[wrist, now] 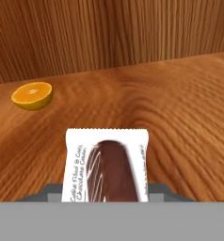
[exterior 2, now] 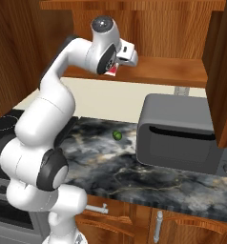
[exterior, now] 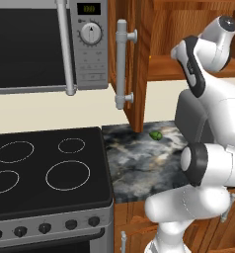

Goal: Pick the canned food and bar from the counter and place them in the cabinets closest to them.

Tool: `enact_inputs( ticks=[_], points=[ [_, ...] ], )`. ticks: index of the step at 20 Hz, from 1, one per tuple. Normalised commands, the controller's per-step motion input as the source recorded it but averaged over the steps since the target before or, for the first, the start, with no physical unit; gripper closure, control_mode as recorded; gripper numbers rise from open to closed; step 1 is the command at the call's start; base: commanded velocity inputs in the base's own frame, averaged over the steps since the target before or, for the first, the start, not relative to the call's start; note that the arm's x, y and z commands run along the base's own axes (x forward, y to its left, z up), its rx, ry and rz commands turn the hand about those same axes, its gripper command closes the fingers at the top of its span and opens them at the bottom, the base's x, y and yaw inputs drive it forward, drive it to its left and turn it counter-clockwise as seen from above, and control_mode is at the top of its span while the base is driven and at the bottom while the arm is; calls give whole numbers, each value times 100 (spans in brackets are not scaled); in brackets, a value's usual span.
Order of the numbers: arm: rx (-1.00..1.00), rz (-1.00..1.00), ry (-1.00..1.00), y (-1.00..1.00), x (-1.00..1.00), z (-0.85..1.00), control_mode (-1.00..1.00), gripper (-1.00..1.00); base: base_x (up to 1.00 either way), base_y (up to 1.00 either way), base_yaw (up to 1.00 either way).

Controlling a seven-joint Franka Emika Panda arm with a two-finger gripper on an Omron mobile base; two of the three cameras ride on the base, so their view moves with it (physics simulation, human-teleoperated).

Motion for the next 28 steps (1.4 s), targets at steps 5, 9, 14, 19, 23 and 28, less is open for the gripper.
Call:
enact_inputs(
  ticks=[5, 9, 14, 19, 23, 28],
  points=[
    [0, 0, 0, -1, 32, -5, -100, 100, 0, 0, 0],
    [0, 0, 0, 0, 23, -4, -100, 100, 0, 0, 0],
    [0, 0, 0, 0, 28, -7, -100, 100, 0, 0, 0],
    [0, 0, 0, 0, 26, -6, -100, 100, 0, 0, 0],
    [0, 0, 0, 0, 29, -7, -100, 100, 0, 0, 0],
    [0, 0, 0, 0, 18, -6, -100, 100, 0, 0, 0]
  ],
)
